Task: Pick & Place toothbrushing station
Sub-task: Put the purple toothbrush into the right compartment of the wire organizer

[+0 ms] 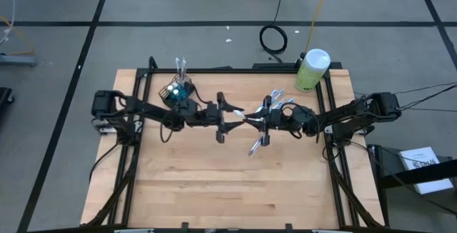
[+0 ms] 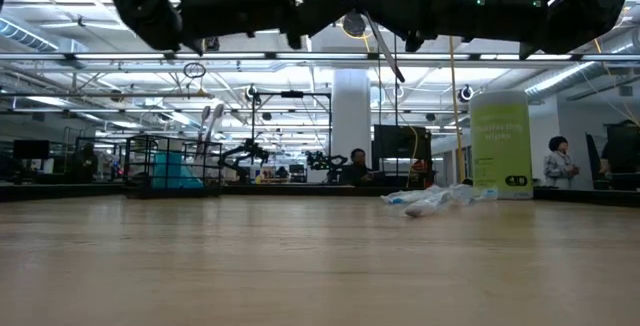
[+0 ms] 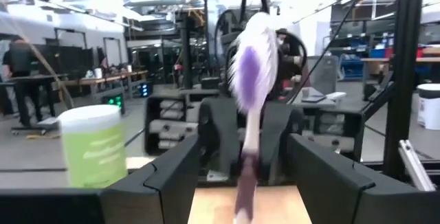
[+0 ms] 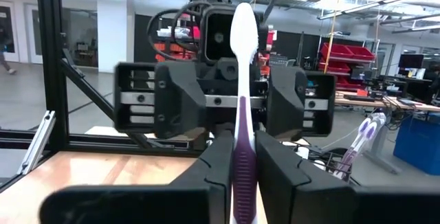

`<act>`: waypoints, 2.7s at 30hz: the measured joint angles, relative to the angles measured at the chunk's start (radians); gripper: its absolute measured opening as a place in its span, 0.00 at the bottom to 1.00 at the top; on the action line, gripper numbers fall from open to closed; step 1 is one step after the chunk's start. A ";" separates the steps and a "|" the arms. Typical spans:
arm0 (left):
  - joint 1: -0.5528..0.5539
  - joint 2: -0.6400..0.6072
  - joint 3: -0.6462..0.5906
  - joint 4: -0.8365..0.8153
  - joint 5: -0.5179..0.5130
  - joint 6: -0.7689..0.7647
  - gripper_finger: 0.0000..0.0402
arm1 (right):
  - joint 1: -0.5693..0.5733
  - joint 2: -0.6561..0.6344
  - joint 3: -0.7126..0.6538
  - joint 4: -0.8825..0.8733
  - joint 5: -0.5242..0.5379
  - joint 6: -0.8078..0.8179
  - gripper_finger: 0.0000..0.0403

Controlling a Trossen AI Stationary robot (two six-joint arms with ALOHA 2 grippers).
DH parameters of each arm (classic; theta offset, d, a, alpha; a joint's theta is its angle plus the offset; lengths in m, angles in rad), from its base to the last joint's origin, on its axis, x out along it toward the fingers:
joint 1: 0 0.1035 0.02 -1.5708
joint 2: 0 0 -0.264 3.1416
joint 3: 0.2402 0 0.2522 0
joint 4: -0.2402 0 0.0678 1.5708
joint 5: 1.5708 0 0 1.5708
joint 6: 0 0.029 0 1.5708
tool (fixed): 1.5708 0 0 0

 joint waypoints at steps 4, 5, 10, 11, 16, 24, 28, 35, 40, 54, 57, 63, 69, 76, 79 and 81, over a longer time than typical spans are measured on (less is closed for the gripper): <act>-0.007 0.028 0.049 0.000 0.037 -0.001 0.57 | 0.000 0.000 0.000 -0.008 0.000 -0.002 0.08; -0.009 0.028 0.052 -0.004 0.037 -0.001 0.57 | 0.000 0.000 0.000 -0.009 0.000 -0.005 0.08; -0.010 0.027 0.058 -0.018 0.037 0.004 0.57 | 0.000 0.000 0.001 -0.014 0.001 -0.008 0.09; -0.010 0.027 0.058 -0.019 0.037 0.004 0.57 | 0.000 0.000 0.001 -0.014 0.001 -0.009 0.09; -0.010 0.027 0.058 -0.044 0.037 0.004 0.57 | 0.000 0.000 0.001 -0.014 0.001 -0.011 0.08; -0.009 0.027 0.058 -0.045 0.028 0.009 0.56 | 0.000 0.000 0.001 -0.014 0.001 -0.011 0.08; -0.009 0.027 0.058 -0.044 0.028 0.017 0.47 | 0.000 0.000 0.001 -0.014 0.001 -0.010 0.08; -0.007 0.027 0.058 -0.042 0.024 0.021 0.21 | 0.000 0.000 0.001 -0.014 -0.001 -0.011 0.08; -0.008 0.026 0.057 -0.042 0.025 0.022 0.07 | 0.001 0.000 0.001 -0.018 -0.001 -0.010 0.09; -0.010 -0.109 0.056 -0.148 -0.092 0.110 0.06 | -0.002 0.000 0.002 -0.077 0.024 0.062 0.23; -0.009 -0.189 0.056 -0.284 -0.105 0.142 0.04 | -0.008 0.000 0.002 -0.097 0.022 0.064 0.27; 0.008 -0.347 0.056 -0.474 -0.220 0.135 0.07 | -0.026 -0.096 0.000 -0.296 0.044 0.138 0.32; 0.032 -0.462 -0.040 -0.525 -0.362 0.188 0.05 | -0.041 -0.282 0.000 -0.574 0.053 0.151 0.33; 0.149 -0.583 -0.192 -0.523 -0.541 0.132 0.07 | -0.040 -0.483 0.001 -0.827 0.061 0.166 0.33; 0.219 -0.614 -0.247 -0.524 -0.627 0.094 0.09 | -0.039 -0.549 0.001 -0.915 0.107 0.181 0.33; 0.266 -0.632 -0.277 -0.526 -0.627 0.065 0.08 | -0.039 -0.578 0.001 -0.960 0.139 0.191 0.33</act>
